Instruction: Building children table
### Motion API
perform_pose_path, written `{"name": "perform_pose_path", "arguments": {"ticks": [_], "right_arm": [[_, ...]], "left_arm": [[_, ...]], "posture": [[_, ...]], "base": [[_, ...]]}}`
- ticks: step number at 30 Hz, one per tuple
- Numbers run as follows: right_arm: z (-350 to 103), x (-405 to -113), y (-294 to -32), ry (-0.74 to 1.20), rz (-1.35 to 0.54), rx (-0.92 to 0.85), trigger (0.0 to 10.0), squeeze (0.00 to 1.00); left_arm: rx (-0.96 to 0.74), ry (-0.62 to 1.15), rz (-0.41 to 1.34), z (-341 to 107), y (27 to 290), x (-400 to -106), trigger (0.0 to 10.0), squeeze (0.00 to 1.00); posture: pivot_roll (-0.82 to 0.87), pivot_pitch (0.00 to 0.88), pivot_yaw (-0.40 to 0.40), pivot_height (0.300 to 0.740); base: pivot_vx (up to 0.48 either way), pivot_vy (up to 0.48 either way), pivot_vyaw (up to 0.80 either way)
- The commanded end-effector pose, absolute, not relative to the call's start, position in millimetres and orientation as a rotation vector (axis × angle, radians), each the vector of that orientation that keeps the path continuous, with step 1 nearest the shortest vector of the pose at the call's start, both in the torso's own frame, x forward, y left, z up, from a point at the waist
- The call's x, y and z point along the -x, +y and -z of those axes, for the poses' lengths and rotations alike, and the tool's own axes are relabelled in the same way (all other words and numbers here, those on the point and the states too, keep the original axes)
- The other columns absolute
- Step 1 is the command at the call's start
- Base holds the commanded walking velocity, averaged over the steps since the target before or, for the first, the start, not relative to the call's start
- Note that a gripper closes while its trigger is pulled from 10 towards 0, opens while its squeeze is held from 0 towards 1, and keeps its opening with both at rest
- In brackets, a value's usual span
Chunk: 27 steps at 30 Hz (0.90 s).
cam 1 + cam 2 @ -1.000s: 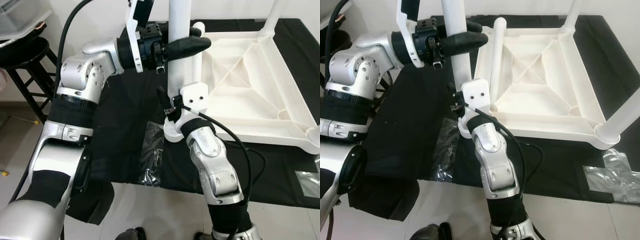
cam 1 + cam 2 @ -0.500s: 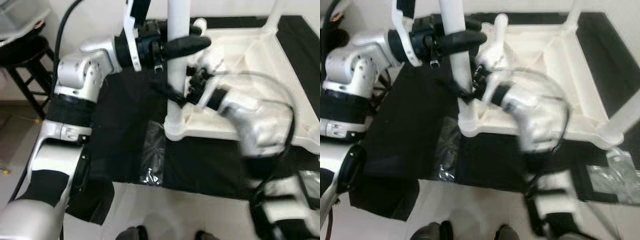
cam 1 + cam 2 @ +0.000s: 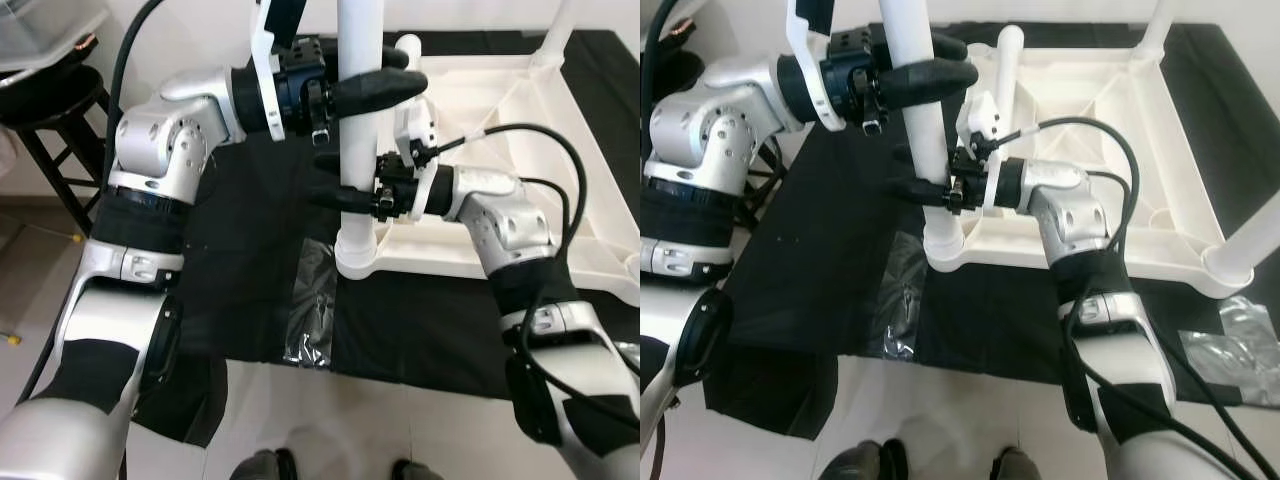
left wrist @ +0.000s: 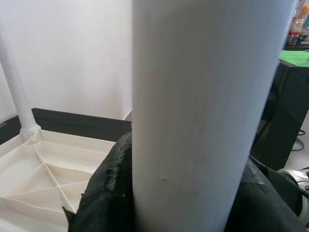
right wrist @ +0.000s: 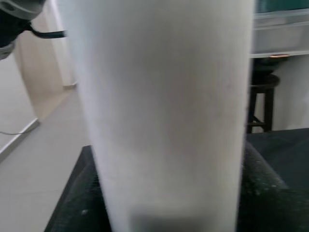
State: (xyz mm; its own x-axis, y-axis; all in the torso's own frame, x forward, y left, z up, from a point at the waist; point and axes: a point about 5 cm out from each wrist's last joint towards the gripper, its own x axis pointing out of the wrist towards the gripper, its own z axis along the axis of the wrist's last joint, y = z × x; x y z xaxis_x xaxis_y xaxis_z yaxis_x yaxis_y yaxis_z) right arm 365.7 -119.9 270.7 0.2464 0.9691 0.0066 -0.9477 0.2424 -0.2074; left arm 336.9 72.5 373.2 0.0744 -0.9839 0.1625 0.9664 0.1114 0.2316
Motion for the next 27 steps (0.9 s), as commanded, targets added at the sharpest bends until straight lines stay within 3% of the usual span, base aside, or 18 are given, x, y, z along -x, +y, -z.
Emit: {"name": "perform_pose_path", "arguments": {"ticks": [1,5,6,8,9,11,12,15,16,17,19,20,21,23,27], "right_arm": [[-261.9,-373.3,-139.6,-0.097,-1.223,0.149,0.0,0.00],[-251.1,-373.2,-140.9,-0.086,-1.240,0.139,0.0,0.00],[-246.9,-373.4,-141.4,-0.087,-1.226,0.131,0.0,0.00],[-243.6,-372.8,-141.7,-0.093,-1.207,0.128,0.0,0.00],[-238.7,-372.4,-141.5,-0.094,-1.167,0.117,0.0,0.00],[-231.2,-371.2,-139.4,-0.089,-1.101,0.097,0.0,0.00],[-226.2,-370.1,-138.1,-0.084,-1.055,0.083,0.0,0.00],[-207.4,-360.3,-123.4,-0.051,-0.918,0.062,0.0,0.00],[-191.9,-357.8,-116.8,0.011,-0.530,0.043,0.0,0.00],[-191.9,-357.8,-116.8,0.011,-0.530,0.043,0.0,0.00],[-168.8,-321.2,-91.8,0.088,-0.252,-0.054,0.0,0.00],[-168.8,-321.2,-91.8,0.088,-0.252,-0.054,0.0,0.00],[-166.3,-310.1,-72.3,0.096,-0.252,-0.092,0.0,0.00],[-168.2,-309.3,-59.4,0.070,-0.286,-0.110,0.0,0.00],[-176.3,-321.4,-54.0,0.016,-0.282,-0.102,0.0,0.00]], "left_arm": [[-0.090,-0.296,1.549,-372.1,71.1,-329.2,0.0,0.00],[-0.102,-0.298,1.561,-371.7,69.5,-328.4,0.0,0.00],[-0.105,-0.304,1.557,-372.0,68.5,-329.0,0.9,0.80],[-0.093,-0.305,1.549,-372.8,68.0,-330.2,0.9,0.80],[-0.106,-0.309,1.546,-373.0,67.4,-330.1,10.0,1.00],[-0.082,-0.317,1.503,-376.0,66.5,-334.0,10.0,1.00],[-0.065,-0.321,1.473,-378.1,65.9,-336.7,10.0,0.00],[-0.065,-0.321,1.466,-379.8,67.9,-337.7,10.0,0.00],[-0.064,-0.322,1.458,-380.2,70.5,-338.4,10.0,0.00],[-0.064,-0.322,1.458,-380.2,70.5,-338.4,10.0,0.00],[-0.060,-0.321,1.442,-381.0,72.2,-340.1,10.0,0.00],[-0.060,-0.321,1.442,-381.0,72.2,-340.1,10.0,0.00],[-0.060,-0.320,1.436,-380.2,72.6,-341.2,10.0,0.00],[-0.059,-0.318,1.435,-379.0,71.2,-342.0,10.0,0.00],[-0.059,-0.316,1.436,-377.4,68.2,-343.0,10.0,0.00]], "posture": [[0.08,0.191,0.083,0.740],[0.07,0.191,0.088,0.740],[0.07,0.192,0.089,0.740],[0.07,0.192,0.089,0.740],[0.07,0.193,0.088,0.740],[0.06,0.194,0.086,0.740],[0.06,0.194,0.086,0.740],[0.06,0.197,0.074,0.740],[0.05,0.199,0.071,0.740],[0.05,0.199,0.071,0.740],[0.05,0.202,0.073,0.740],[0.05,0.202,0.073,0.740],[0.04,0.201,0.083,0.740],[0.03,0.184,0.096,0.740],[0.03,0.174,0.097,0.740]], "base": [[0.000,0.000,0.00],[0.000,0.000,0.00],[0.000,0.000,0.00],[0.000,0.000,0.00],[0.000,0.000,0.00],[0.000,0.000,0.00],[0.000,0.000,0.00],[0.000,0.000,0.00],[0.000,0.000,0.00],[0.000,0.000,0.00],[0.000,0.000,0.00],[0.000,0.000,0.00],[0.000,0.000,0.00],[0.000,0.000,0.00],[0.000,0.000,0.00]]}}
